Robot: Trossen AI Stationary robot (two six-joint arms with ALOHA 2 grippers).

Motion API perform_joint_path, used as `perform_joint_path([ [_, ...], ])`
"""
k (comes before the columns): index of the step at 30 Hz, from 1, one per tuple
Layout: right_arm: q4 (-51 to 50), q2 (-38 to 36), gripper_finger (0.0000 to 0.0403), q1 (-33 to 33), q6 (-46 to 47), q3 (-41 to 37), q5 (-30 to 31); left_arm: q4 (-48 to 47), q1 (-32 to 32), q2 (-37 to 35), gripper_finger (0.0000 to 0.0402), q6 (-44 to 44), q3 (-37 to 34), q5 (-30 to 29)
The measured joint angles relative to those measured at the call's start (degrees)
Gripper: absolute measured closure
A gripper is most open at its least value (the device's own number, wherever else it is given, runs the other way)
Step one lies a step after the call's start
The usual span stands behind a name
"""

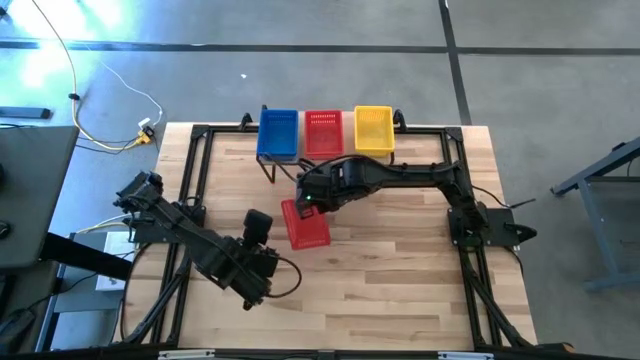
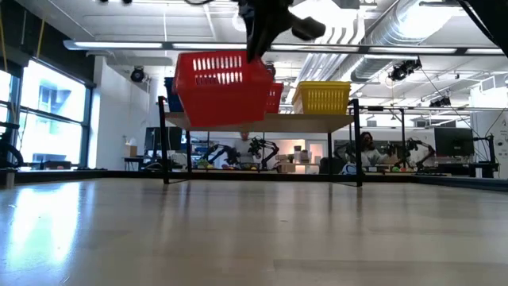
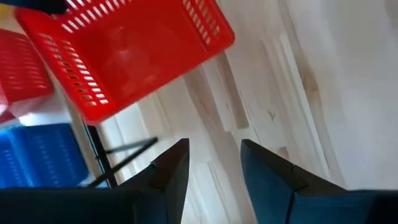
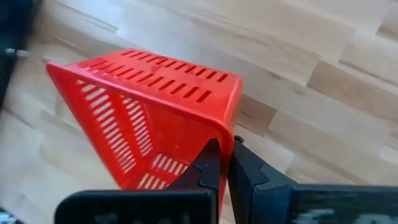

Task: Stack baskets on shelf by color
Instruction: Stack the red basket into the other red baskets on the shelf

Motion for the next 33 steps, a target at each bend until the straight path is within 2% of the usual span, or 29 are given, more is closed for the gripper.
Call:
perform_joint_path([
  [7, -5.6, -0.3, 0.0402, -1.0, -4.7, 9.4, 0.8, 1.4, 1.9, -5.4, 0.0268, 1.3, 2.4, -1.2],
  [10, -3.3, -3.7, 0.0402, -2.8, -6.4, 7.1, 1.3, 1.4, 3.9, -8.5, 0.0268, 1.5, 2.4, -1.2],
  [17, -3.5, -6.7, 0.0402, -9.3, -14.2, 8.9, 1.6, 2.9, 11.4, -14.9, 0.0268, 1.9, 2.4, -0.8],
  [23, -0.5, -8.0, 0.0402, -17.1, -22.5, 9.2, -2.5, 4.3, 20.2, -18.7, 0.0268, 4.5, 2.4, 3.4],
  [33, 2.9, -8.5, 0.0403, -30.1, -30.2, 9.3, -15.1, 6.1, 33.3, -20.7, 0.0268, 8.0, 2.4, 8.8],
])
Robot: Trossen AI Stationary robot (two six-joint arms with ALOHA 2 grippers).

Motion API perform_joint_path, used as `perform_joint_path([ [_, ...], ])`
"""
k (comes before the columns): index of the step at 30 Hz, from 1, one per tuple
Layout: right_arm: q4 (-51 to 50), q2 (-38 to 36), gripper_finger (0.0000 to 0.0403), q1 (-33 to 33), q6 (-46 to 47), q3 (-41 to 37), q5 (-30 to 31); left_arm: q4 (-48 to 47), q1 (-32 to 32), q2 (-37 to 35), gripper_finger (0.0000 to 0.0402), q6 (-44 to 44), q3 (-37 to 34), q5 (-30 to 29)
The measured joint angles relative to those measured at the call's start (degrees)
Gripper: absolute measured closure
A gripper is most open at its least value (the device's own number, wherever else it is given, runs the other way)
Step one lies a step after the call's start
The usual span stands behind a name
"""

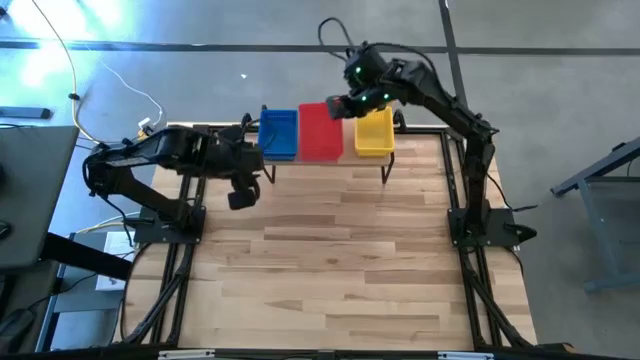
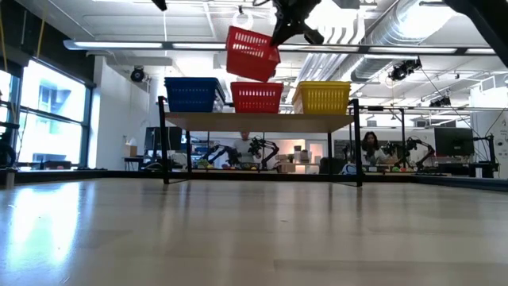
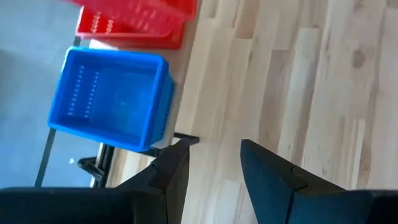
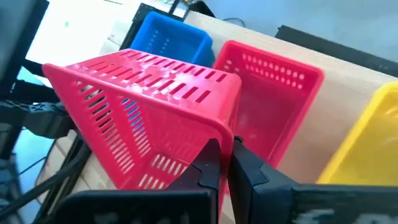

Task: Stack baskets on shelf by color
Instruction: Stack the red basket into the other red baskets on the shelf

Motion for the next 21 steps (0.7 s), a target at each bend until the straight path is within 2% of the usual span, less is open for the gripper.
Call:
perform_joint_path([
  [4, -0.4, 0.0, 0.0403, -3.5, -1.6, 0.0, -3.8, 0.0, 3.7, -0.1, 0.0268, 1.7, 0.0, 1.6],
  [10, -2.5, 0.2, 0.0403, -7.4, -2.6, 0.0, -5.1, 1.2, 8.1, 0.0, 0.0268, 2.5, 0.0, 4.3],
  [12, -2.6, 0.3, 0.0403, -8.5, -3.0, 0.0, -7.8, 1.2, 9.3, 0.0, 0.0268, 2.5, 0.0, 4.8],
  [17, -3.3, 0.3, 0.0403, -9.5, -2.5, 0.0, -11.0, 1.5, 11.7, 0.0, 0.0268, 2.1, -0.3, 5.7],
  [21, -5.4, 0.3, 0.0403, -8.9, -2.4, -0.1, -10.7, 2.1, 12.5, 0.0, 0.0268, 1.1, -2.1, 5.8],
])
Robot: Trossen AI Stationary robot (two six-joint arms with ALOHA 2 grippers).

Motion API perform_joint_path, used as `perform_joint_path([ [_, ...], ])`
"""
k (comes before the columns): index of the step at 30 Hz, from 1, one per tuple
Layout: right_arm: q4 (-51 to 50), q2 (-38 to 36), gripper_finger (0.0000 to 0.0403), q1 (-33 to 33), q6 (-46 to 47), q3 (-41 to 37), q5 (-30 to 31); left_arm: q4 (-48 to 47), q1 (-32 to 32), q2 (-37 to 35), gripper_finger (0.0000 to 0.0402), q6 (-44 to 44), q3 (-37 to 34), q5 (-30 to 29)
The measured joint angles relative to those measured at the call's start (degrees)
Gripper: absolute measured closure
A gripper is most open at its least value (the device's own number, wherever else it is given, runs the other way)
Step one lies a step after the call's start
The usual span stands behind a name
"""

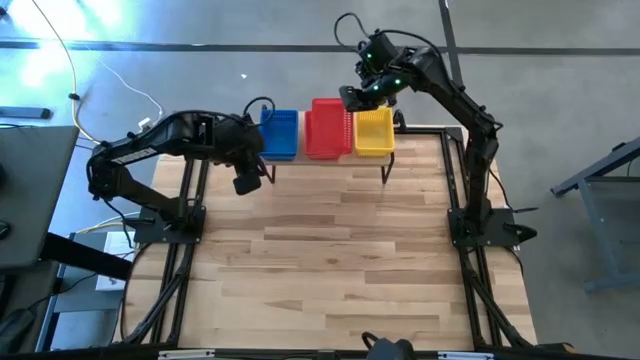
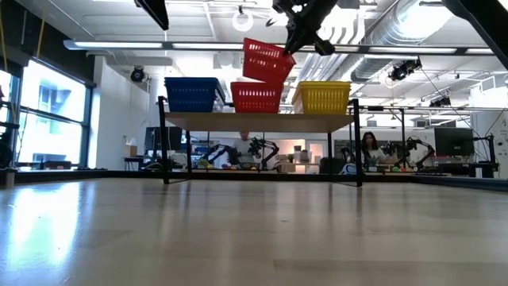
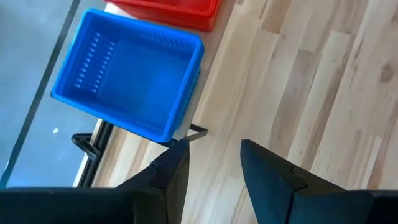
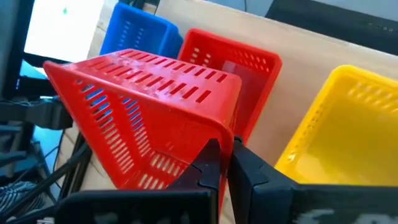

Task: Stack baskets on shelf by color
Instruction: Stack the red basket into the other red baskets on the shelf

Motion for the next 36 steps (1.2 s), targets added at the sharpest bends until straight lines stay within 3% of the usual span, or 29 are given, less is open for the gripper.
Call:
perform_joint_path([
  [12, 3.2, 0.5, 0.0403, 1.9, 2.9, -2.3, 3.8, 0.5, 0.4, 0.0, 0.0268, 2.4, -0.9, 2.7],
  [36, 3.4, 0.4, 0.0402, 2.0, 1.4, -2.3, 4.2, 0.5, 0.4, 0.0, 0.0268, 5.3, -0.9, 2.5],
])
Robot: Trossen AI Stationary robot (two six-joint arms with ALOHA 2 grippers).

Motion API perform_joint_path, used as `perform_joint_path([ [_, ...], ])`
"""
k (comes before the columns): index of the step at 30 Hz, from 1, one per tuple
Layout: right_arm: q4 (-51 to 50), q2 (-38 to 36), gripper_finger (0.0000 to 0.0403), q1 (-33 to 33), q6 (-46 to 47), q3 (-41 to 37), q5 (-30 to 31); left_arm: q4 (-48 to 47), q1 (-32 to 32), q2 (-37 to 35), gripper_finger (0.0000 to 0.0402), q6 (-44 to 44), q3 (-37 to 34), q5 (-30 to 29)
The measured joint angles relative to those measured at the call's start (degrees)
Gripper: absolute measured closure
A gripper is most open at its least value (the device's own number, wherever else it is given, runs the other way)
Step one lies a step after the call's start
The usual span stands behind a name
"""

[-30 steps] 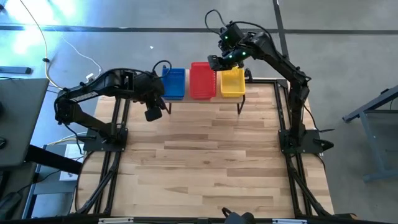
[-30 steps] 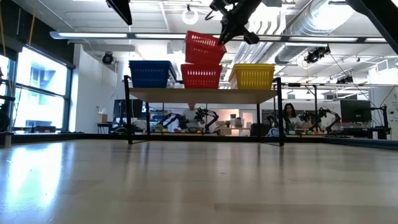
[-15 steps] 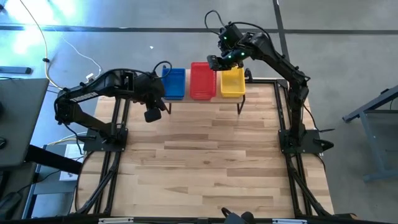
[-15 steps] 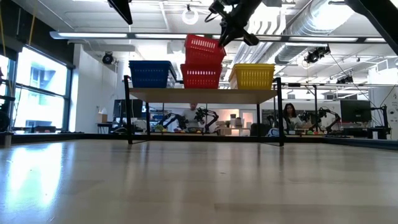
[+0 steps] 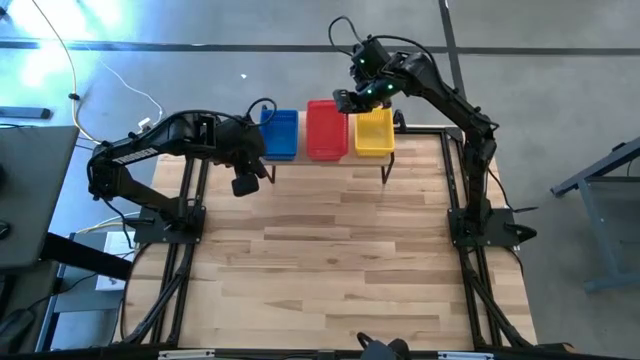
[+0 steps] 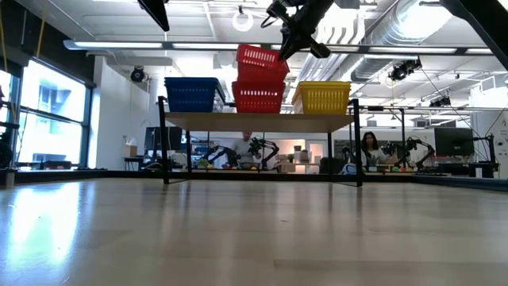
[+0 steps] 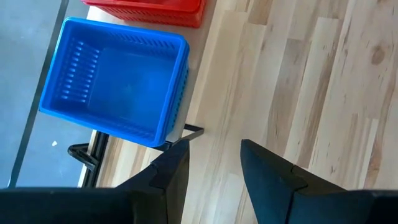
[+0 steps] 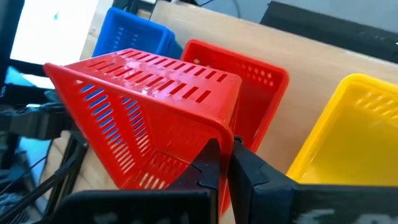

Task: Stack baskets on shelf by color
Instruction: Stack the red basket into the other red baskets on the shelf, then return to Home Position

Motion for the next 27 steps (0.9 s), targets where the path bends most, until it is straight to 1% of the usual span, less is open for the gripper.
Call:
perform_joint_path([
  [3, 0.0, 0.0, 0.0402, 0.0, 0.0, 0.0, -1.7, 0.0, 0.0, 0.0, 0.0268, 0.0, 0.0, 0.0],
  [10, 0.0, 0.0, 0.0400, 0.0, 2.6, 0.0, -2.0, 0.3, 0.0, 0.0, 0.0268, 0.6, 0.0, 0.0],
  [12, -0.3, 0.0, 0.0391, 0.0, 2.7, 0.0, -1.9, 0.3, 0.0, 0.0, 0.0268, 0.6, 0.0, 0.0],
  [17, -0.8, 0.0, 0.0348, 0.0, 2.6, 0.0, -1.4, 0.3, 0.0, 0.0, 0.0268, 0.6, 0.0, 0.0],
  [20, -0.8, 0.0, 0.0328, 0.0, 2.6, 0.0, -1.2, 0.3, 0.0, 0.0, 0.0268, 0.6, 0.0, 0.0],
  [24, -0.8, 0.0, 0.0321, 0.0, 1.3, 0.0, -0.7, 0.3, 0.0, 0.0, 0.0268, 0.6, 0.0, 0.0],
  [27, -0.8, 0.0, 0.0321, 0.0, 1.0, 0.0, 1.0, 0.3, 0.0, 0.0, 0.0268, 0.6, 0.0, 0.0],
])
